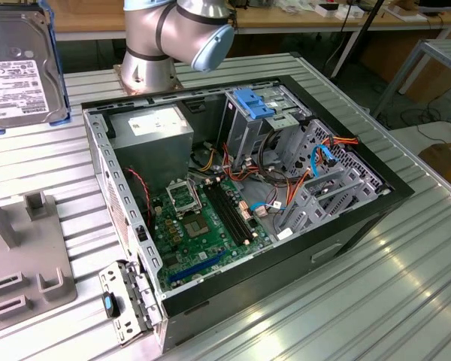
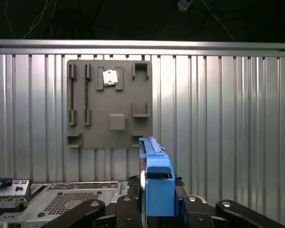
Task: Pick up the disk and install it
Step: 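Pick up the disk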
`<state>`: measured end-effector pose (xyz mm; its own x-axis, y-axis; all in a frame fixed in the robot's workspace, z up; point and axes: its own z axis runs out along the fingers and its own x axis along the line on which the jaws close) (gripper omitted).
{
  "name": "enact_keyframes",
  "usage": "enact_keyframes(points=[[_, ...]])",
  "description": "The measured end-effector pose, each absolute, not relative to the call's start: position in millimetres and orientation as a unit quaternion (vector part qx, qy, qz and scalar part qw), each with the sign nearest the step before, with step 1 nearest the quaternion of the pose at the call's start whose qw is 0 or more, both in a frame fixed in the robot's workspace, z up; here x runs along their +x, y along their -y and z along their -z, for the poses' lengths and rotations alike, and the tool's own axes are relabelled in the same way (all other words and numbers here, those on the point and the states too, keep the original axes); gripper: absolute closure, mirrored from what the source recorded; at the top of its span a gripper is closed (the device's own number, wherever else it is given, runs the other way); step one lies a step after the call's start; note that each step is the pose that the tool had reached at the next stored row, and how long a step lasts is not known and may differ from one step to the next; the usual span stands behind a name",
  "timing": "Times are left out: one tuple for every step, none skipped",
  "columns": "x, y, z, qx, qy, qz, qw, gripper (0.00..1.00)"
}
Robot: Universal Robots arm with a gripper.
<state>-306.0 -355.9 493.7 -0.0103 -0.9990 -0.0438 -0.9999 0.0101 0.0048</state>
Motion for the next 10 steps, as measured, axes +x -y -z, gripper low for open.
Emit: enact_keyframes(points=[[-299,356,-494,-0.703,-0.711,-0.017,0.014,0.64],[-287,356,-494,-0.703,-0.711,-0.017,0.014,0.64],[-280,356,-494,-0.703,-0.711,-0.017,0.014,0.64],[-274,356,-494,-0.703,-0.711,-0.017,0.014,0.64],[-264,356,-494,-0.703,-0.711,-0.017,0.014,0.64],[-254,356,-494,-0.703,-0.711,-0.017,0.014,0.64],[-243,356,-494,-0.703,-0.711,-0.017,0.014,0.64],[-234,356,-494,-0.703,-0.711,-0.017,0.014,0.64],[-229,356,-494,-0.703,-0.711,-0.017,0.014,0.64],[-223,356,-494,-0.703,-0.711,-0.017,0.014,0.64]])
